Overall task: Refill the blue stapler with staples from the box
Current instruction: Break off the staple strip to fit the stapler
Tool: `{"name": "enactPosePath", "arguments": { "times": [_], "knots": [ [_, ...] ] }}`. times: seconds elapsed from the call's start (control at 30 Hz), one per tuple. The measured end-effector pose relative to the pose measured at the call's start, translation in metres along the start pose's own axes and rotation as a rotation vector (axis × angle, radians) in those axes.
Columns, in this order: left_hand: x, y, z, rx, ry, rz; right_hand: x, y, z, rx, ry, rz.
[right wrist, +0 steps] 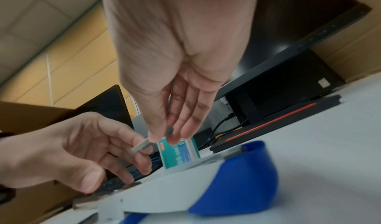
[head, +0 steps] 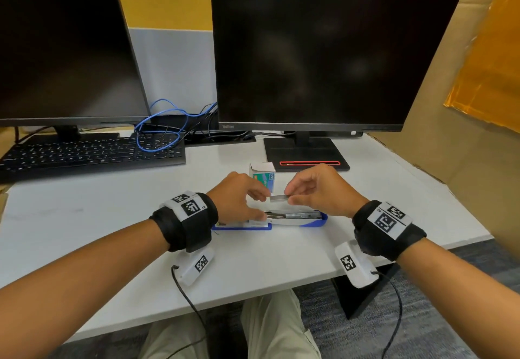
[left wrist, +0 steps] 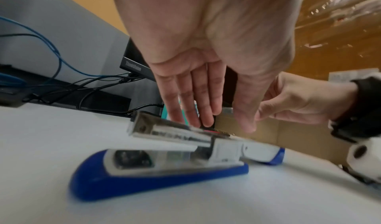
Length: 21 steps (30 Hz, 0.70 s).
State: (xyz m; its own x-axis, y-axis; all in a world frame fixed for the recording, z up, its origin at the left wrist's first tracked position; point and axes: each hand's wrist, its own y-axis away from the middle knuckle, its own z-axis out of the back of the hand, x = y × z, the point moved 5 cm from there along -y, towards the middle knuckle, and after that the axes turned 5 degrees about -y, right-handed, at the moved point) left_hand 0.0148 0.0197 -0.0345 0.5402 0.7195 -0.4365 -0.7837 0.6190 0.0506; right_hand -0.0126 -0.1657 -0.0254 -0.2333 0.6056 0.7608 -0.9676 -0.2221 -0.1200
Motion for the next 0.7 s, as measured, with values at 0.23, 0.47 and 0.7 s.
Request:
{"name": "enactPosePath", "arguments": {
  "times": [0.23, 0.47, 0.7],
  "knots": [
    [-0.018, -0.005, -0.016, 0.0, -0.1, -0.047, -0.02, 0.018, 0.006, 0.061, 0.062, -0.056],
    [-0.036, -0.012, -0.022, -0.001, -0.1, -0.115, -0.03, 0.03, 0.016, 0.002, -0.013, -0.082],
    [-0.035, -0.013, -0.024, 0.023, -0.083, -0.113, -0.031, 0.029, 0.015, 0.028, 0.061, -0.018]
  ]
}}
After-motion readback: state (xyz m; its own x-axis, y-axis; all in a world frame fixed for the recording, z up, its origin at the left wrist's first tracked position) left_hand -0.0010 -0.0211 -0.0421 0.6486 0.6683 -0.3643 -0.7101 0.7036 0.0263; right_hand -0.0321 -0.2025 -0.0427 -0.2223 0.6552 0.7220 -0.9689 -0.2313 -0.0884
